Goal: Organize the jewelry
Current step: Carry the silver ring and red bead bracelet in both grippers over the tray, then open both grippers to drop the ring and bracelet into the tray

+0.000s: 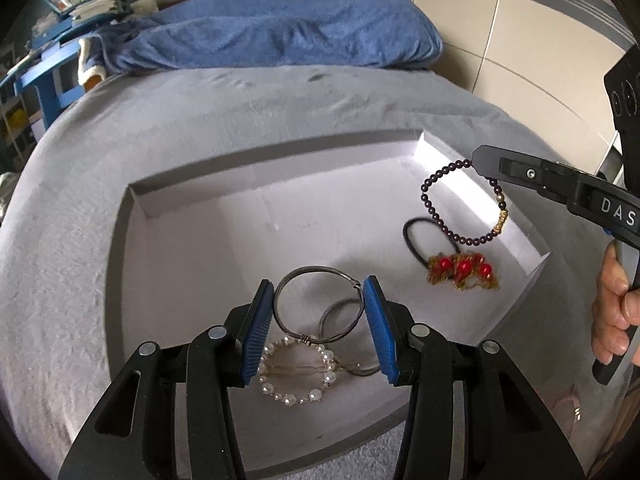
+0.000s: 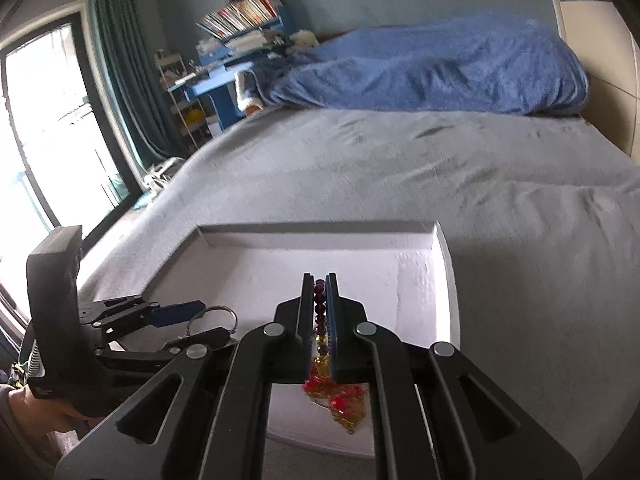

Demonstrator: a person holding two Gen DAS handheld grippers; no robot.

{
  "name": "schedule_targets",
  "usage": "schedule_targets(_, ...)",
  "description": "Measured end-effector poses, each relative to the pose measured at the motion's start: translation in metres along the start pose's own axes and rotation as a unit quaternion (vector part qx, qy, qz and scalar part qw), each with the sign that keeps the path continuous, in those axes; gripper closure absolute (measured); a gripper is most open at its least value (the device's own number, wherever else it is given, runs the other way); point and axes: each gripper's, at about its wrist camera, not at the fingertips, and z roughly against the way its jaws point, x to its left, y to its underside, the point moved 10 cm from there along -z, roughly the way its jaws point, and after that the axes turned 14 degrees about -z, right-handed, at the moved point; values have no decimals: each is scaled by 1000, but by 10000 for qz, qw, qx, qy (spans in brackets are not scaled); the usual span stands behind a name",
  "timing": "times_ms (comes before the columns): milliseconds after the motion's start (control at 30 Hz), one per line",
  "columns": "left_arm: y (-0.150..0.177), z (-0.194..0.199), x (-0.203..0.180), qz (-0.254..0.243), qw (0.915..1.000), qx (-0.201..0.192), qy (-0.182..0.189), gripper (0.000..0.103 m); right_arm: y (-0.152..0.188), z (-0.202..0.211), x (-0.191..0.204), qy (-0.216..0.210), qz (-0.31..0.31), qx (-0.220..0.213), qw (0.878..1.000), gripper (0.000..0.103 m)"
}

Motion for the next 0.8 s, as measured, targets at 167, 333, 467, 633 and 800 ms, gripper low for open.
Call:
schedule_targets(167, 4, -4, -1, -12, 10000, 76, -20, 55, 6, -4, -4, 113, 36, 84, 9999, 97)
schedule_targets(333, 6, -3, 4, 112, 9999, 103, -59, 51, 13, -7, -5, 184, 87, 170, 9996, 97)
schedule_targets(467, 6, -1, 6, 145, 9999, 49, -43, 46, 16, -8, -6, 212, 119, 232, 9994, 97)
schedule_targets(633, 1, 9, 5, 204, 9997, -109, -23, 27, 16, -7, -9, 248, 68, 216, 9994, 96)
schedule_targets(800, -5, 24, 4, 244, 9991, -337, -52, 14, 12, 3, -17, 194, -141, 79, 9997, 68)
